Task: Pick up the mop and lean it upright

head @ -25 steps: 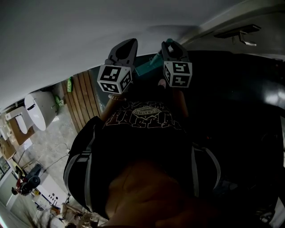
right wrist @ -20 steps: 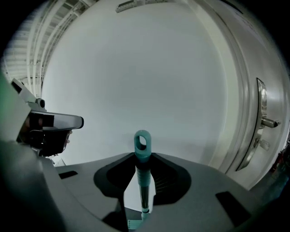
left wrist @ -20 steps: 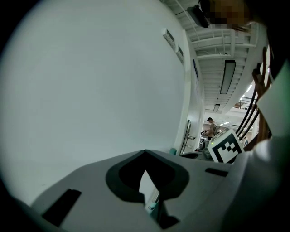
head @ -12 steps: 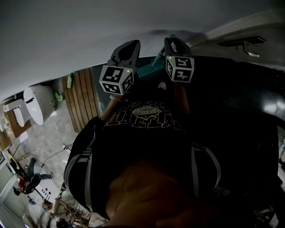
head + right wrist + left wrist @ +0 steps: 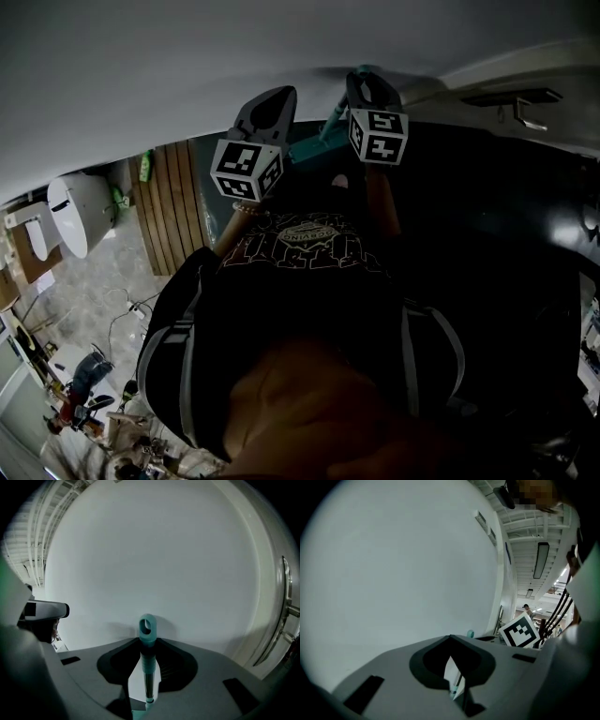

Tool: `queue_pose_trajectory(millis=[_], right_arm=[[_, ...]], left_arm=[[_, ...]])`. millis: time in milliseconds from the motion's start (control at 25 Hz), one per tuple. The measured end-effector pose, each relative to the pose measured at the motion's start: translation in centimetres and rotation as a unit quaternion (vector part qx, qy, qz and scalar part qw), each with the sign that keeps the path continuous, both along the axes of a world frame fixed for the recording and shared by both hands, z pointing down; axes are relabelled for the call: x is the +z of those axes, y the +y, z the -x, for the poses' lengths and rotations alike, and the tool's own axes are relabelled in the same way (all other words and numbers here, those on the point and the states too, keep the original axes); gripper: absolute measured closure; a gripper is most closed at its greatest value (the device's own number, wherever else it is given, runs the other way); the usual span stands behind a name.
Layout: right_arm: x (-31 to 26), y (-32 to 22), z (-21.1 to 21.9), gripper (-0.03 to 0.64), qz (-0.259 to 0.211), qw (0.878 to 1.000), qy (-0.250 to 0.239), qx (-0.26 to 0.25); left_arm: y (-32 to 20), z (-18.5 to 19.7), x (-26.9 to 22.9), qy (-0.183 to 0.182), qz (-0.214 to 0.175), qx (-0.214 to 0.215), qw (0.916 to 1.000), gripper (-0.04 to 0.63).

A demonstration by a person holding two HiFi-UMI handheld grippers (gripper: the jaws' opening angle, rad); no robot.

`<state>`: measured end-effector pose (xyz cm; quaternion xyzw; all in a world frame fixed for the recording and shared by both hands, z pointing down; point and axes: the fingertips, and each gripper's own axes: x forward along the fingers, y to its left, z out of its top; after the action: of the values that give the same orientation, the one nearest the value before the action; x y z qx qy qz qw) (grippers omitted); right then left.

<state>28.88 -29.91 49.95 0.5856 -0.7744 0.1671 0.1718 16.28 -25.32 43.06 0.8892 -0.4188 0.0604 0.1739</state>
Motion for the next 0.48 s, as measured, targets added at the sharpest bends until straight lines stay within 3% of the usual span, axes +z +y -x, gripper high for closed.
queue_pose_trajectory(millis=[480], right_arm=[[-0.26,0.01,0.17,0.5,-0.002,1.0,0.005,0.0]], left_arm=[[-0.3,-0.29,-0.36,0.001,-0.002,0.003,1.0,0.557]])
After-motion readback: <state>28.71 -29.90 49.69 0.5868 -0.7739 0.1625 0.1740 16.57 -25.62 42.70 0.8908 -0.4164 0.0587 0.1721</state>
